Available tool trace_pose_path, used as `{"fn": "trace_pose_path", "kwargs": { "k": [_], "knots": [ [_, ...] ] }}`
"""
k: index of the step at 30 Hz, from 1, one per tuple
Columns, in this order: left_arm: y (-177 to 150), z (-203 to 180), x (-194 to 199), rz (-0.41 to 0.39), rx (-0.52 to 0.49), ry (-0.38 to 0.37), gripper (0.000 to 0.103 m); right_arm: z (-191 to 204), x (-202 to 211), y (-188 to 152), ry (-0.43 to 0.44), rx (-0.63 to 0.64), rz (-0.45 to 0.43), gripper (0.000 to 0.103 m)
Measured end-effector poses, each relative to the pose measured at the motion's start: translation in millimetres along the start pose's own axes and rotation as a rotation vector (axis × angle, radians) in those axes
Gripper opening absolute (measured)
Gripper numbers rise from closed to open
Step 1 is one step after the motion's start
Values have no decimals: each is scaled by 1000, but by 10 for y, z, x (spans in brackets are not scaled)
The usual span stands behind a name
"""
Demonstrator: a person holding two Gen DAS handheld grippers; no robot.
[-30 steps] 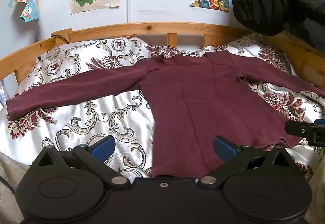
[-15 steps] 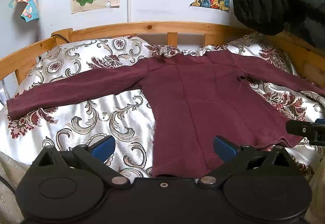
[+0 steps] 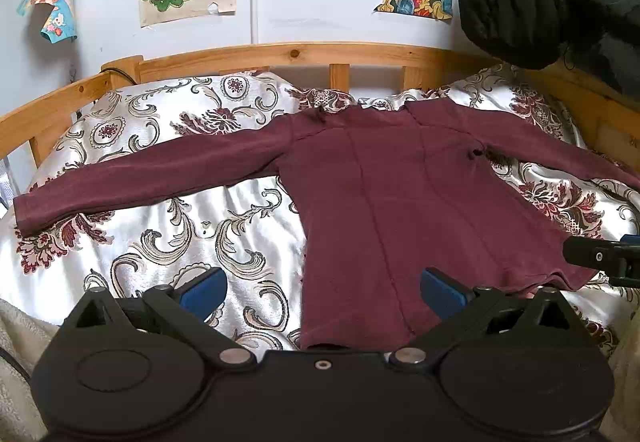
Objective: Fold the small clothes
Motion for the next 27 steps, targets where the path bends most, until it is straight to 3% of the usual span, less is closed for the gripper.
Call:
{"fn": "trace_pose_path", "kwargs": {
  "k": [20, 27],
  "knots": [
    [-26, 43, -18, 13, 2, 5, 102, 2, -20, -35, -4, -8, 15, 103],
    [-19, 39, -58, 43, -15, 8, 102, -199, -101, 114, 27, -93, 17, 103]
  ]
}}
Point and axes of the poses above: each gripper's, at about its wrist camera, not at the fingertips, and x roughly against the way its jaws point, z to its left, y to its top, the point moved 2 cm from there along -x, roughly the way its jaws point, and after that the axes turned 6 degrees about x, right-handed, at the moved point
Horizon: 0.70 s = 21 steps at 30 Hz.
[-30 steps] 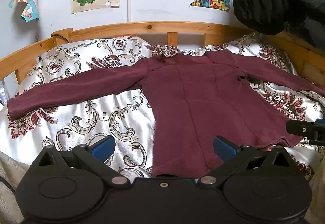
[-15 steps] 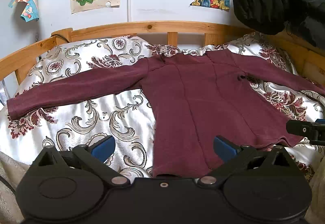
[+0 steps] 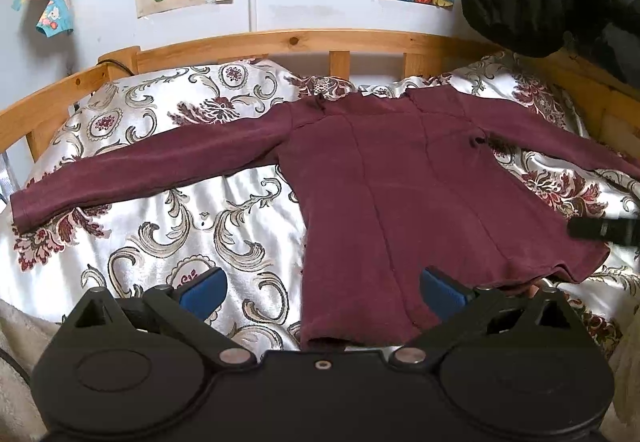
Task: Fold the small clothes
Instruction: 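Grasp the cuff of the sleeve nearest the right tool with the right tool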
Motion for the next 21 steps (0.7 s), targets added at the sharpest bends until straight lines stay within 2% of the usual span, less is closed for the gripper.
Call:
{"fn": "trace_pose_path", "kwargs": {
  "k": [4, 12, 16, 21],
  "knots": [
    [105, -28, -70, 19, -20, -14, 102, -245, -2, 199, -10, -56, -61, 103],
    [450, -94, -297, 39, -82, -27, 102, -901, -33, 644, -186, -141, -221, 103],
    [640, -97, -511, 64, -110, -38, 102, -1311, -149, 778, -291, -241, -252, 103],
    [837, -83, -830, 74, -117, -87, 102, -1765, -360, 836, -393, -382, -241, 103]
  ]
}}
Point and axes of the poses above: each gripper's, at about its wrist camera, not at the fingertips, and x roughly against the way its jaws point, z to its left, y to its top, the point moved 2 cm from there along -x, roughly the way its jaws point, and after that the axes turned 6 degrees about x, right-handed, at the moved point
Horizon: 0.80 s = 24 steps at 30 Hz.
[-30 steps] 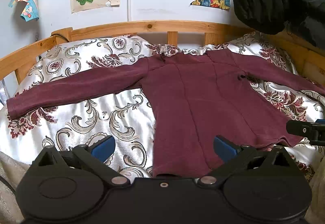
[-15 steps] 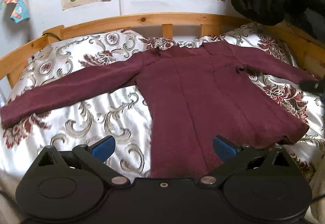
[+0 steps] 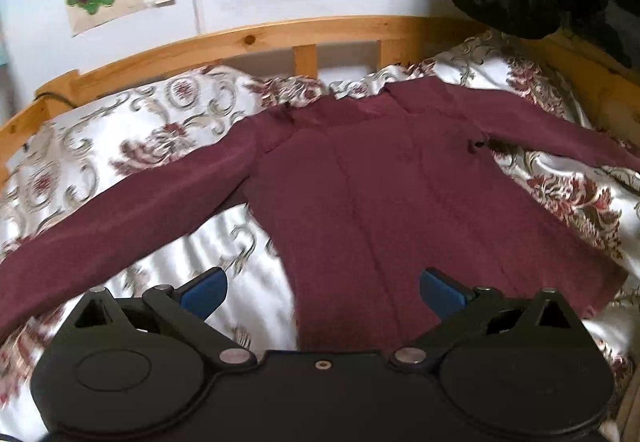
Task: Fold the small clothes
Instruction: 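Grasp the cuff of the sleeve nearest the right tool with the right tool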
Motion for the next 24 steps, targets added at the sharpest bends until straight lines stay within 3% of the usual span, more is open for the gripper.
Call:
{"fn": "trace_pose_path", "kwargs": {
  "k": [5, 8, 12, 16, 24],
  "knots": [
    [142, -43, -371, -60, -40, -37, 102, -219, -363, -11, -68, -51, -9, 103],
    [115, -44, -554, -112, 11, -33, 102, -249, -597, -13, -60, -50, -18, 103],
    [6, 6, -663, -124, 43, -72, 102, -299, -926, -92, -103, -66, 64, 103],
    [-38, 21, -822, -18, 92, -118, 102, -371, -1241, -189, -169, -110, 136, 103],
    [-118, 137, -889, 69, 207, -184, 102, -599, -1333, -175, -273, -226, 20, 103]
  ]
}}
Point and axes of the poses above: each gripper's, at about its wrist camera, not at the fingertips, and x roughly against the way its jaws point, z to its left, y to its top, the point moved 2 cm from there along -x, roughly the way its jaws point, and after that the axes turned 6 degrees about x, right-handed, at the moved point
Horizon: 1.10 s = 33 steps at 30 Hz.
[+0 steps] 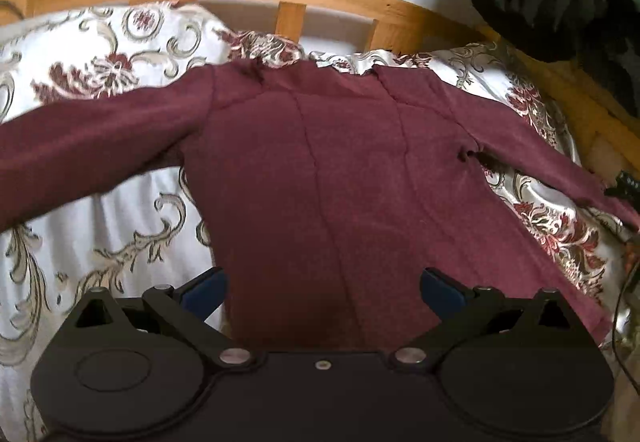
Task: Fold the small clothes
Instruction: 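Grasp the cuff of the sleeve nearest the right tool with the right tool, then carry the sleeve cuff across the shirt back with the right tool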
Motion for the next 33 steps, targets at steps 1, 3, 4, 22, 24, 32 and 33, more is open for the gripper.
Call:
{"fn": "trace_pose_path", "kwargs": {
  "k": [1, 3, 4, 22, 24, 32, 33],
  "knots": [
    [6, 14, -1, 7, 14, -4, 102, -61, -6, 16, -4, -41, -19, 103],
    [6, 40, -11, 22, 41, -10, 102, -184, -8, 32, 8, -132, -59, 103],
    [2, 50, -19, 30, 49, -11, 102, -235, -13, 43, 17, -169, -72, 102],
    [4, 68, -79, 63, 51, 22, 102, 265, 230, 93, -63, 131, -247, 16],
    [15, 70, -68, 53, 52, 24, 102, 537, 344, 60, -28, 265, -321, 16],
    [43, 69, -43, 34, 59, 25, 102, 1596, 904, -614, 238, 870, -566, 16],
    [45, 72, -45, 33, 58, 26, 102, 1694, 979, -734, 288, 928, -581, 16]
  ]
}}
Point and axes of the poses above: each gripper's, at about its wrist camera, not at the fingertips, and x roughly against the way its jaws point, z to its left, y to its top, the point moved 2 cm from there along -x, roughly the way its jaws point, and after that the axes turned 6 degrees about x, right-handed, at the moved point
